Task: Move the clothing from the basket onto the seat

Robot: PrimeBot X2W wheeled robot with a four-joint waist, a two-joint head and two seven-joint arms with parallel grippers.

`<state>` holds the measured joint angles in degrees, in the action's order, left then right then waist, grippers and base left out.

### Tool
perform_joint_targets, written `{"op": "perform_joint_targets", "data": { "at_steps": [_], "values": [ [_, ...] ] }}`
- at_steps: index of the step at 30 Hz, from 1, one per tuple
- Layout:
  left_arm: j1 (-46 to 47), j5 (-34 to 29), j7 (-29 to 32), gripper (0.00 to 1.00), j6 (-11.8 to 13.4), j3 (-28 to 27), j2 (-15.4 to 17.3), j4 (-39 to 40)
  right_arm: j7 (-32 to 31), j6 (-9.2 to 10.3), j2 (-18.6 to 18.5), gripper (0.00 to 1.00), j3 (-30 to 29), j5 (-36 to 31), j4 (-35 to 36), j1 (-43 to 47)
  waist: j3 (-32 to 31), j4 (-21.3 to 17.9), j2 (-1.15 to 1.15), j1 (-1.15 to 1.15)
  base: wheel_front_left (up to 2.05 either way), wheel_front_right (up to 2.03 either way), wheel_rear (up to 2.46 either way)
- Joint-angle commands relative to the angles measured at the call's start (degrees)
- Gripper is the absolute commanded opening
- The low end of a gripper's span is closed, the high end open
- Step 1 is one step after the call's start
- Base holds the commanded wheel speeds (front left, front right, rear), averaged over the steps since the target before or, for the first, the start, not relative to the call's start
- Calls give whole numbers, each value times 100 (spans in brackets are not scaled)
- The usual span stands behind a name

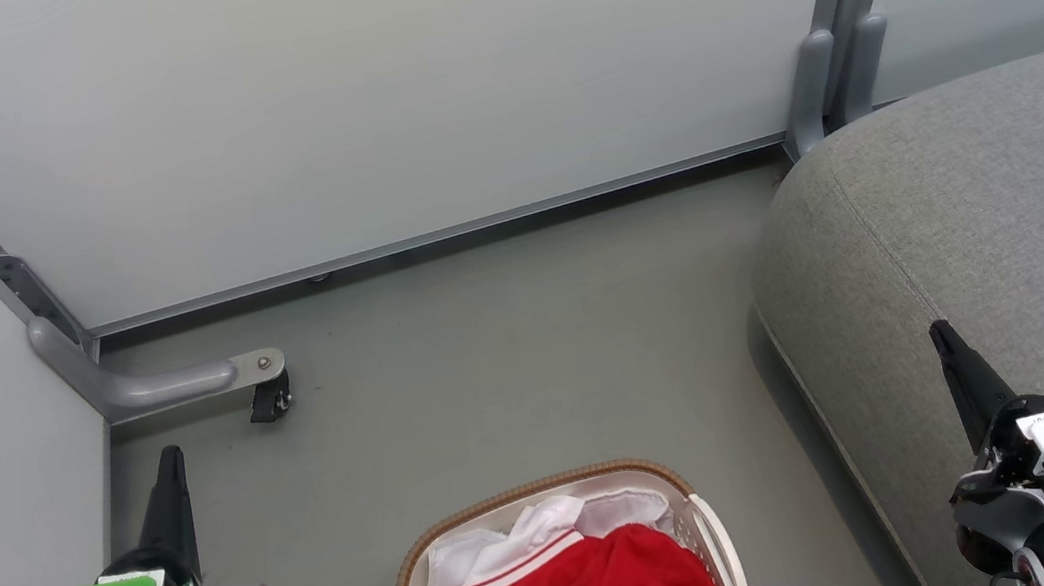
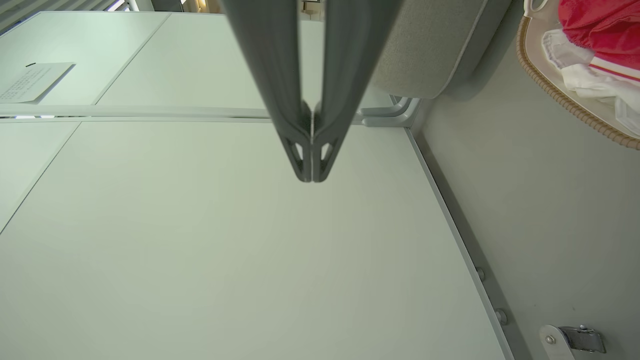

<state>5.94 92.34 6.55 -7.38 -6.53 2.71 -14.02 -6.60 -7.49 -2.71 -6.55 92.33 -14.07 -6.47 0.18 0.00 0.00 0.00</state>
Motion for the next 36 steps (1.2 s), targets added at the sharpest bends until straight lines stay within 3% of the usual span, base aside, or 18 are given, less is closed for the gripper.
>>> {"op": "perform_joint_targets", "data": {
  "at_steps": [1, 8, 9, 24, 36],
  "values": [
    [62, 17, 12, 0, -27, -10, 33, 8, -4, 0, -34, 0, -5, 19, 20, 56, 0, 0, 0, 0, 0, 0, 0],
    [62, 17, 12, 0, -27, -10, 34, 8, -4, 0, -34, 0, -6, 19, 20, 56, 0, 0, 0, 0, 0, 0, 0],
    [0, -1, -1, 100, 0, 1, 0, 0, 1, 0, 0, 100, 1, -1, 0, 1, 0, 0, 0, 0, 0, 0, 0],
    [-151, -184, -317, 100, 8, 384, -24, -163, 312, 2, 48, 100, 95, -307, -254, 136, 5, -2, 0, 0, 0, 0, 0],
    [-112, -1184, -625, 100, 4, 542, -15, 110, 622, 1, 33, 100, -62, -1572, 21, 154, 18, -7, 0, 0, 0, 0, 0]
  ]
}}
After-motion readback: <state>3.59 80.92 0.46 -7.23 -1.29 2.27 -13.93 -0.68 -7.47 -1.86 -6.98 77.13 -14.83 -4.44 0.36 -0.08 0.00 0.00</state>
